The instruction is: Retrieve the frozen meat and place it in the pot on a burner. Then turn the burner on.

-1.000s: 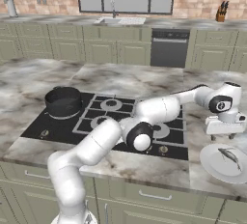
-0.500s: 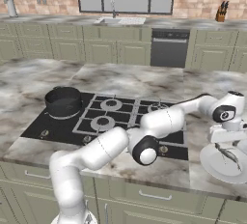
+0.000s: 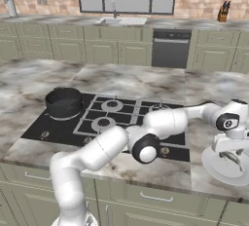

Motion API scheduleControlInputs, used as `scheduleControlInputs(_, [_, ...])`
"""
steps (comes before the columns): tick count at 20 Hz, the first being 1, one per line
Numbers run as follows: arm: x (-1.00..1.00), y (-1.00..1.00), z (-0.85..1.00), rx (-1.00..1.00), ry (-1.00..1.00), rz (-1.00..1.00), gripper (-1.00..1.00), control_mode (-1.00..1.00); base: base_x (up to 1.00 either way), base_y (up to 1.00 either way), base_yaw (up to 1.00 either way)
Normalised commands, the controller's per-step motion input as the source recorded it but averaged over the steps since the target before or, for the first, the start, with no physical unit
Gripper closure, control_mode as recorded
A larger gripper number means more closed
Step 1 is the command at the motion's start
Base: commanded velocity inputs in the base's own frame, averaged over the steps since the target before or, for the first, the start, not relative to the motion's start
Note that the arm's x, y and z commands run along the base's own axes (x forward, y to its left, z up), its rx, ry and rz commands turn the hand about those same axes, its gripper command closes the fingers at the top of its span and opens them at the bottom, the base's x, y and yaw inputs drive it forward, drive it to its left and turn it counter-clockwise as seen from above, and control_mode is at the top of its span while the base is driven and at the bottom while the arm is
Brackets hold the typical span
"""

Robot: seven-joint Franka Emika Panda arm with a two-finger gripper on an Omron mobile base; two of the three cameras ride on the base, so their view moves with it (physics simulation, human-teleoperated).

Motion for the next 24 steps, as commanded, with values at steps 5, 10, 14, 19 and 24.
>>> scheduleControlInputs(5, [-0.13,-0.04,-0.16,0.01,0.02,0.03,-1.00,-1.00,0.00,0.00,0.00])
scheduleControlInputs(10, [-0.05,-0.03,-0.11,0.00,0.00,0.01,1.00,-1.00,0.00,0.00,0.00])
scheduleControlInputs(14, [-0.04,0.00,0.06,0.00,0.00,0.01,1.00,-1.00,0.00,0.00,0.00])
scheduleControlInputs(19, [0.00,0.00,0.63,0.04,-0.04,0.05,1.00,-1.00,0.00,0.00,0.00])
scheduleControlInputs(24, [0.00,0.16,0.78,0.14,-0.09,0.07,1.00,-1.00,0.00,0.00,0.00])
